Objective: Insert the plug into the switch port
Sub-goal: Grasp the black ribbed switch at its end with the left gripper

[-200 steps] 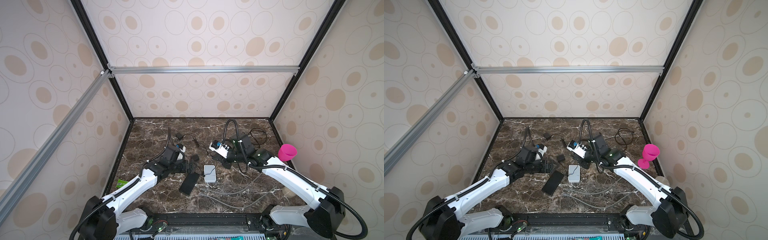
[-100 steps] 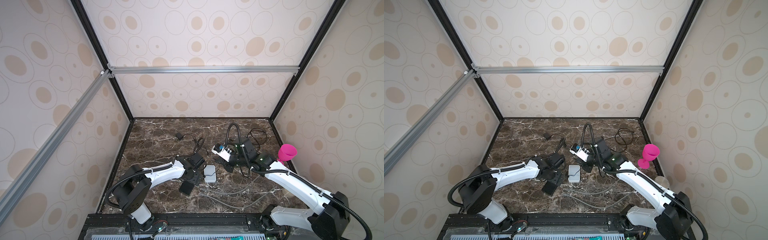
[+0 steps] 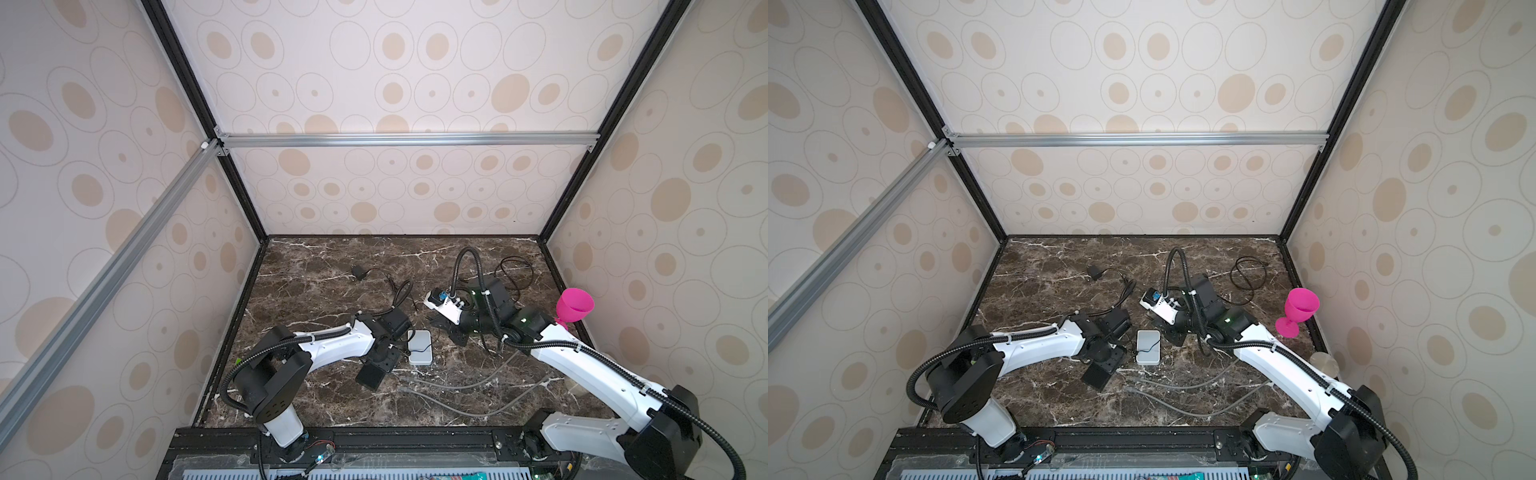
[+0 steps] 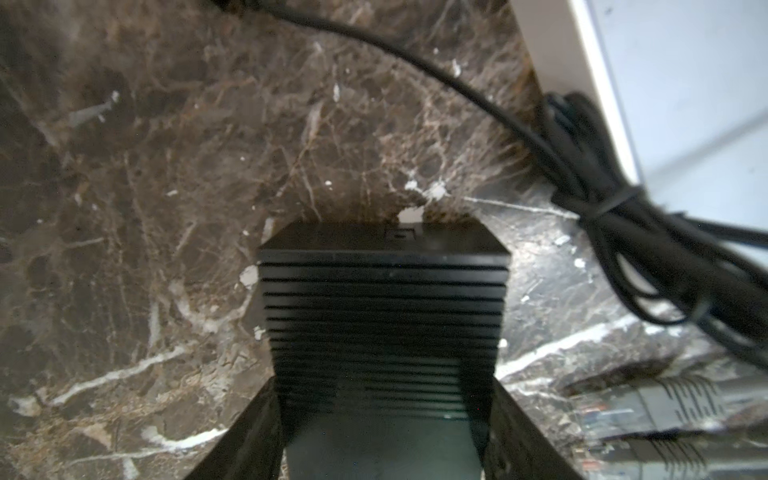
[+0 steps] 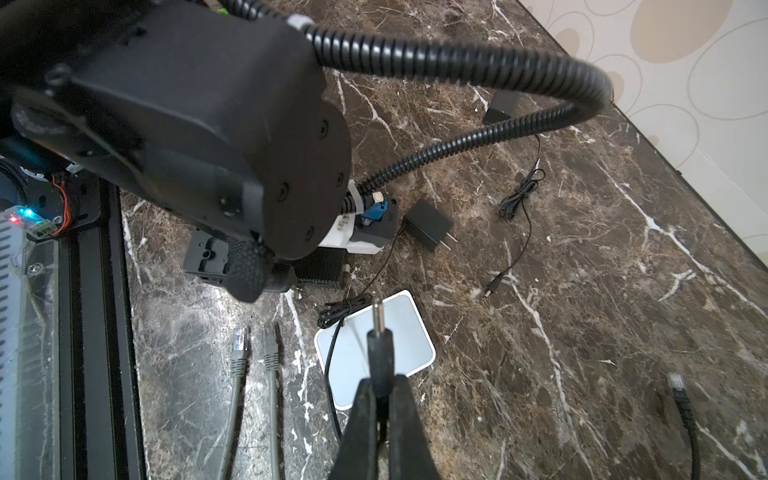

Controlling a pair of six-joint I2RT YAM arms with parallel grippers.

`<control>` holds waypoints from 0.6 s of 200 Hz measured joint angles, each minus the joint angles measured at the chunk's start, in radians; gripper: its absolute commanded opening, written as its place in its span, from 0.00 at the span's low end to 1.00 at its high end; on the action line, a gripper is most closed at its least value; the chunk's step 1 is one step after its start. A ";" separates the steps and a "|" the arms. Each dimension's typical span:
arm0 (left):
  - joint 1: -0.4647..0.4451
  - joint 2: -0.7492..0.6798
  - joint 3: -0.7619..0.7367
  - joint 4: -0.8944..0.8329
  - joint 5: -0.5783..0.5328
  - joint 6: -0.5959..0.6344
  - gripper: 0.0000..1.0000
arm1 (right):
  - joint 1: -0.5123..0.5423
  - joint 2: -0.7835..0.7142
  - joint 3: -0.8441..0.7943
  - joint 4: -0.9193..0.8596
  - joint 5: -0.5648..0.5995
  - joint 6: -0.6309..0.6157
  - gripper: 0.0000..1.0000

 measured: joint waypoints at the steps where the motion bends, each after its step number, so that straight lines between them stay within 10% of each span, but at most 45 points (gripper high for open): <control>1: 0.000 0.000 0.000 0.000 0.000 0.001 0.50 | 0.000 0.000 0.000 0.000 0.000 0.000 0.00; 120: 0.060 -0.314 0.038 -0.029 -0.040 0.420 0.47 | 0.000 -0.036 0.000 0.000 0.000 -0.004 0.00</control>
